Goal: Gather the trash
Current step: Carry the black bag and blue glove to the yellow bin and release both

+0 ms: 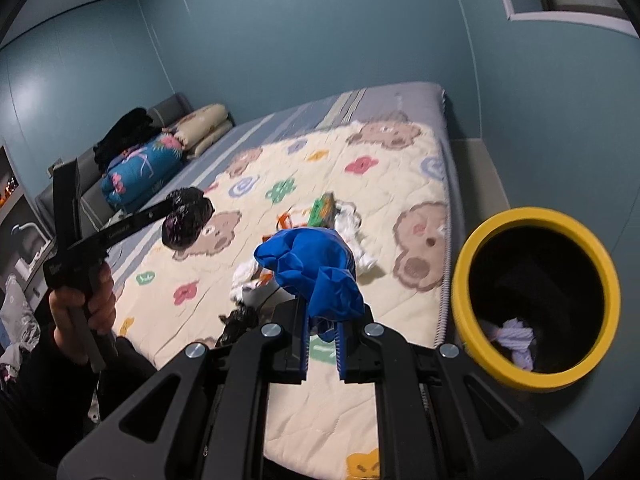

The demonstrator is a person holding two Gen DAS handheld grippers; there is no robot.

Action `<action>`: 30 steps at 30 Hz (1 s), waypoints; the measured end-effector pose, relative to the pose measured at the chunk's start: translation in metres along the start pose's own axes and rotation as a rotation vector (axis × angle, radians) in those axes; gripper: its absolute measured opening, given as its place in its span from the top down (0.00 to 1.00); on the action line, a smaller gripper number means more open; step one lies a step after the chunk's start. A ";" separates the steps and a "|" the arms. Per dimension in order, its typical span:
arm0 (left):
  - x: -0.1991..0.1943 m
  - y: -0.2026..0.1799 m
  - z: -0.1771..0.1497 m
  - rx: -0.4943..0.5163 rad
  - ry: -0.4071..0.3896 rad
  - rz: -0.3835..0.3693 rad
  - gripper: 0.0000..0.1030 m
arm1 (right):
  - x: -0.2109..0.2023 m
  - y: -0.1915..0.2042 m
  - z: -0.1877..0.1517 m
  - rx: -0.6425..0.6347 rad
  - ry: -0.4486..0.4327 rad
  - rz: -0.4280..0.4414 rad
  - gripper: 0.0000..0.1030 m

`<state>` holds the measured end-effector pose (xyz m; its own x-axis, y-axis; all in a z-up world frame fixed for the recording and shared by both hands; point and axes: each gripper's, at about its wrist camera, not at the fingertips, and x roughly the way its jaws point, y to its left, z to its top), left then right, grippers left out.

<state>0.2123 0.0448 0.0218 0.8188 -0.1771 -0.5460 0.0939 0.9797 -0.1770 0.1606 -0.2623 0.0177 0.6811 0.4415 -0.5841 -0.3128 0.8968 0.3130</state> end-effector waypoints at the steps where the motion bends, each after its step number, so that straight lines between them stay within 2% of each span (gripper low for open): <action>1: -0.001 -0.005 0.001 0.004 -0.003 -0.006 0.98 | -0.005 -0.003 0.002 0.001 -0.014 -0.005 0.91; 14: 0.005 -0.075 0.015 0.047 -0.029 -0.100 0.98 | -0.054 -0.046 0.021 0.035 -0.139 -0.076 0.91; 30: 0.051 -0.165 0.022 0.066 -0.014 -0.253 0.98 | -0.071 -0.117 0.030 0.140 -0.214 -0.220 0.90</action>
<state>0.2508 -0.1241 0.0408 0.7720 -0.4167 -0.4800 0.3333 0.9084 -0.2525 0.1689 -0.3991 0.0455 0.8505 0.2081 -0.4830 -0.0590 0.9503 0.3056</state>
